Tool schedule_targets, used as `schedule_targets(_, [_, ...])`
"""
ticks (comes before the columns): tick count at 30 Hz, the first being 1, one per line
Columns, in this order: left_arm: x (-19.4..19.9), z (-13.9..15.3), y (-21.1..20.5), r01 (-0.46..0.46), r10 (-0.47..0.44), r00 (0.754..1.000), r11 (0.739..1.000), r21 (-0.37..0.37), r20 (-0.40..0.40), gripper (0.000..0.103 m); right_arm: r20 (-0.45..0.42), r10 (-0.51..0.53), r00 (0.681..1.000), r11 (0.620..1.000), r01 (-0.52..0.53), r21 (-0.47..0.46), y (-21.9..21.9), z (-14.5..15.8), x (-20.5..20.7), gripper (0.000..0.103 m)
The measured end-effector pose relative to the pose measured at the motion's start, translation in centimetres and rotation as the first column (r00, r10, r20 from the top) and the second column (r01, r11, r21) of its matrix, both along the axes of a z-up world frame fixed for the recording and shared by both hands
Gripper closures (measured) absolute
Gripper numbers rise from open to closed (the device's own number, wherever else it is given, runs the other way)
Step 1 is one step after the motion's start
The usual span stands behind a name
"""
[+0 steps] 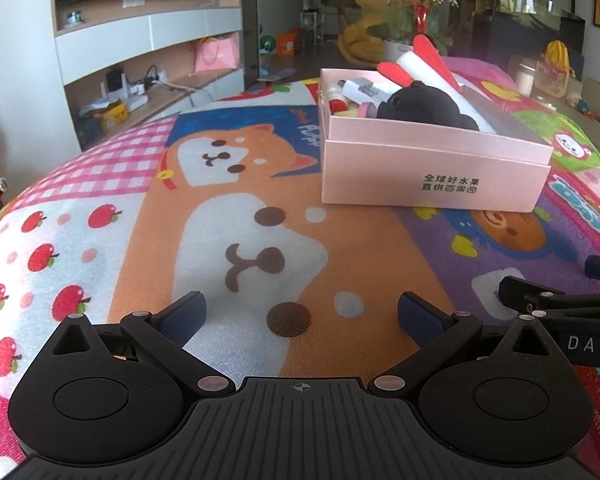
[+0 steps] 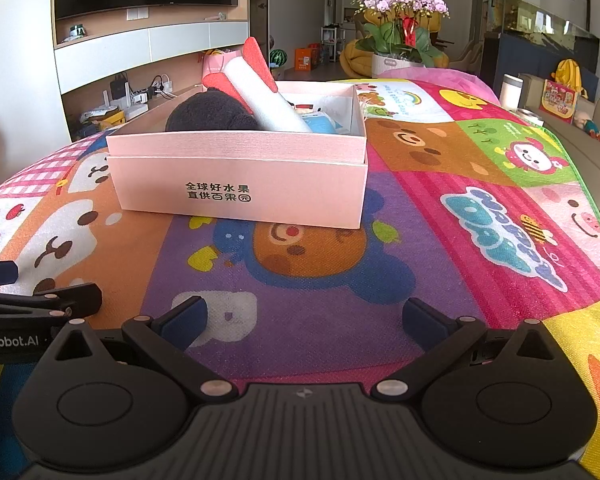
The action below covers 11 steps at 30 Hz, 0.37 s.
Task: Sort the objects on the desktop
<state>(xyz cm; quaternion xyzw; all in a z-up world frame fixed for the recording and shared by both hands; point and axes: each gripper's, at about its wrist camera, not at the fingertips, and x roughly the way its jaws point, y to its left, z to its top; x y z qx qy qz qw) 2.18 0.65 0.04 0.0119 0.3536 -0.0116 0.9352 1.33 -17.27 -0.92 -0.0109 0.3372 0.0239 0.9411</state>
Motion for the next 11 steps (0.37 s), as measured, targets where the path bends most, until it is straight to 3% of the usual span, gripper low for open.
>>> schedule_targets(11, [-0.03, -0.09, 0.13, 0.005, -0.005, 1.000, 1.000, -0.016, 0.003, 0.000, 0.000, 0.000, 1.000, 1.000, 0.000, 0.000, 0.00, 0.00, 0.05, 0.000])
